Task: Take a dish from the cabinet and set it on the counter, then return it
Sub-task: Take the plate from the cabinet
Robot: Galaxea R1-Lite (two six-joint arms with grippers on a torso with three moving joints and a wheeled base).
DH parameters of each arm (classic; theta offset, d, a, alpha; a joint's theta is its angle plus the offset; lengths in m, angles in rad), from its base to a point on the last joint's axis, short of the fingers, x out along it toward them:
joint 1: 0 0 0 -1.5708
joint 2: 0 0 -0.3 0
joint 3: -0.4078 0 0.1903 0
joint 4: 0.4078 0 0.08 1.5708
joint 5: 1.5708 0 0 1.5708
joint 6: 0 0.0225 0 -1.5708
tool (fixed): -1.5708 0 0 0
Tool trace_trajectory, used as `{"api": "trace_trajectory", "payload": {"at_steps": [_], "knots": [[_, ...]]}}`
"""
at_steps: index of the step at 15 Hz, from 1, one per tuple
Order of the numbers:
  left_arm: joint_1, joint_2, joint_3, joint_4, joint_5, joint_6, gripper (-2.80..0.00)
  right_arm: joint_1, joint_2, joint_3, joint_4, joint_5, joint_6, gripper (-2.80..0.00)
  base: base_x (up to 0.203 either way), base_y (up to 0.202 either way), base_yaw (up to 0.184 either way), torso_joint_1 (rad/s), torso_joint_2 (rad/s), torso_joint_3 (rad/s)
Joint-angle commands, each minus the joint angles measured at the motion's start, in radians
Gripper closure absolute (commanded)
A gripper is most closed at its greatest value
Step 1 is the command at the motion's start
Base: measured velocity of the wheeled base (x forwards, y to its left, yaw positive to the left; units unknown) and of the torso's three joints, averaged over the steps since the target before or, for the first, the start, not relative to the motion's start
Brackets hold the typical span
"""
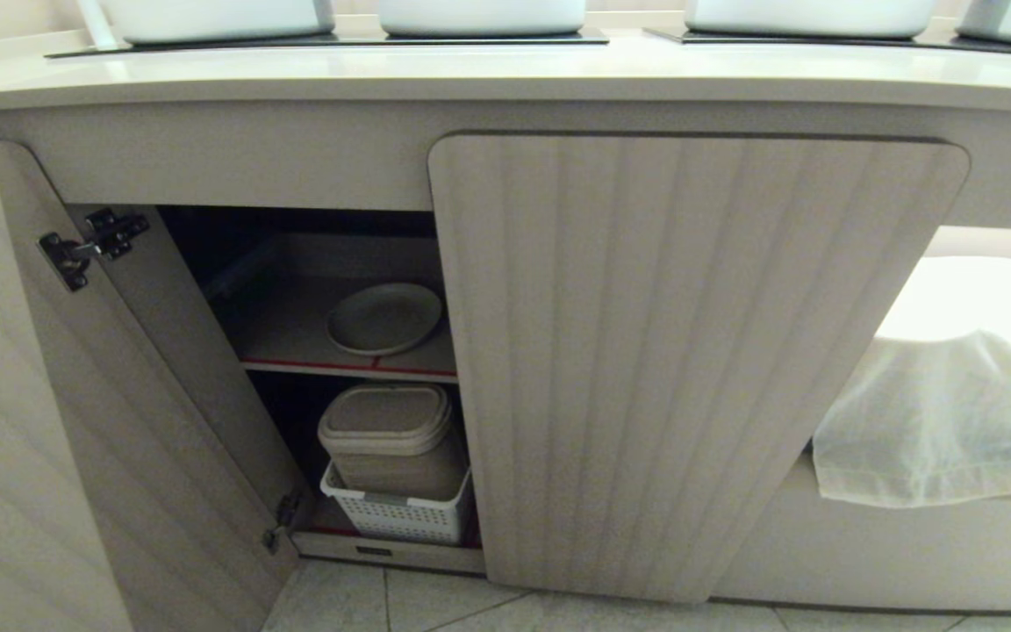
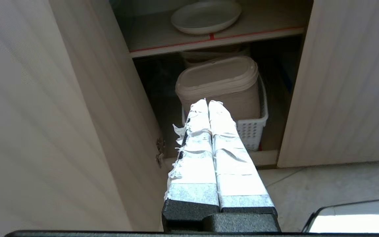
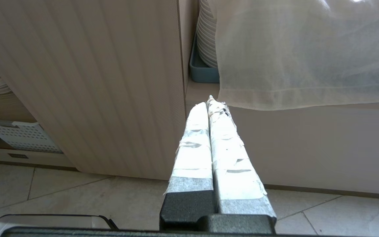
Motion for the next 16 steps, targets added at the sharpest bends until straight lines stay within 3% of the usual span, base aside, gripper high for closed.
{"api": "trace_trajectory", "payload": {"at_steps": [1,6,16], "knots": [[0.000,0.000,-0.017,0.003,-0.006,-0.010,0.00,0.000,0.001,0.001,0.000,0.000,0.000,0.00,0.000,0.000,0.000,0.000,0.00,0.000],[0.000,0.000,-0.056,0.059,-0.046,-0.018,0.00,0.000,0.001,0.001,0.000,0.000,0.000,0.00,0.000,0.000,0.000,0.000,0.00,0.000],[0.000,0.002,-0.083,0.137,-0.029,-0.035,0.00,0.000,0.000,0.000,-0.001,0.000,0.000,0.00,0.000,0.000,0.000,0.000,0.00,0.000]]}}
